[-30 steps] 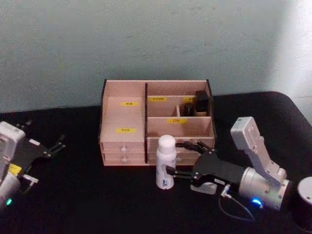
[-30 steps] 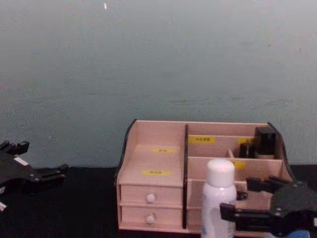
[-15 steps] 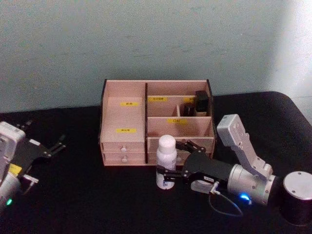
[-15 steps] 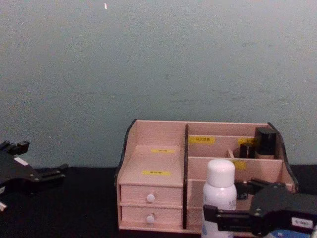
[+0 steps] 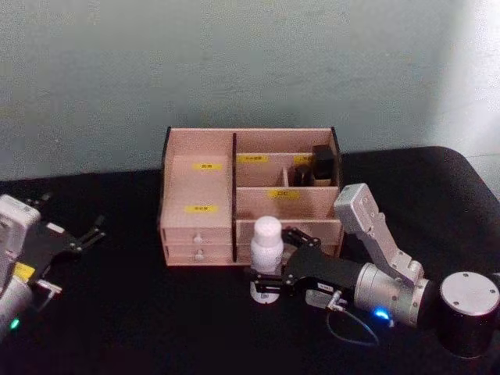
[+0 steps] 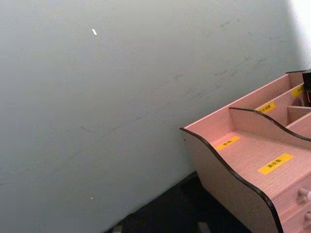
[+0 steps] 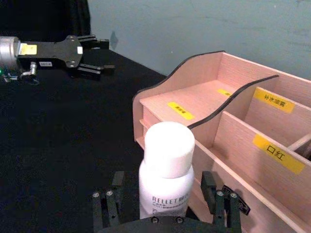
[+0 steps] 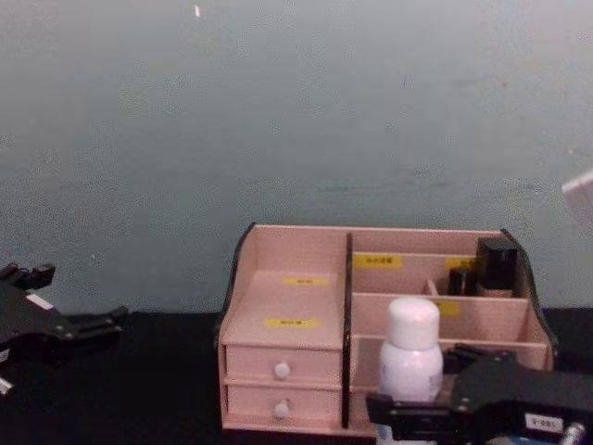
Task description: Pick up the facial cleanser and watermelon frost from the table and place them into the tiered storage box.
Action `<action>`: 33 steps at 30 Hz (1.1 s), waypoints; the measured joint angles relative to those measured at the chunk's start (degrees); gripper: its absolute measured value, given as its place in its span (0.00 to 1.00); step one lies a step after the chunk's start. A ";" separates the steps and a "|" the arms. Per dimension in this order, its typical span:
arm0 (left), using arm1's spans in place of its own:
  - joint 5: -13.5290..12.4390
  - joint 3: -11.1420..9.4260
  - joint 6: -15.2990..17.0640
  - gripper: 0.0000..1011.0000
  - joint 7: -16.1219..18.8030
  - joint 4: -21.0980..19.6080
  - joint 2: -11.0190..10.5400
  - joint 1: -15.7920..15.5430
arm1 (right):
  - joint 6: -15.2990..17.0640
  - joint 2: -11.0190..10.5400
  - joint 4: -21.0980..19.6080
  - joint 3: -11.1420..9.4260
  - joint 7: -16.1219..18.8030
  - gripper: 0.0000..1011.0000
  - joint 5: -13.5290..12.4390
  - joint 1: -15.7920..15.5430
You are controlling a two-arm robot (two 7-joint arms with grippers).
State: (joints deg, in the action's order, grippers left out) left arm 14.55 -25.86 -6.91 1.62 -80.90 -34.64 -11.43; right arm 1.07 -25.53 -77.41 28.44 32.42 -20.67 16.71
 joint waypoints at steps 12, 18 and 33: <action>0.00 0.00 0.00 0.99 0.00 0.00 0.00 0.00 | -0.01 -0.02 -0.05 -0.01 -0.08 0.99 0.02 -0.01; 0.00 0.00 0.00 0.99 0.00 0.00 0.00 0.00 | -0.09 -0.05 -0.09 -0.05 -0.09 0.97 0.01 -0.05; 0.00 0.00 0.00 0.99 0.00 0.00 0.00 0.00 | -0.19 -0.09 -0.16 -0.05 -0.10 0.59 -0.05 -0.09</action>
State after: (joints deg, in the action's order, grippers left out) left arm 14.55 -25.86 -6.91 1.62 -80.90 -34.65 -11.43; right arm 0.89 -25.62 -77.56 28.40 32.32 -20.72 16.62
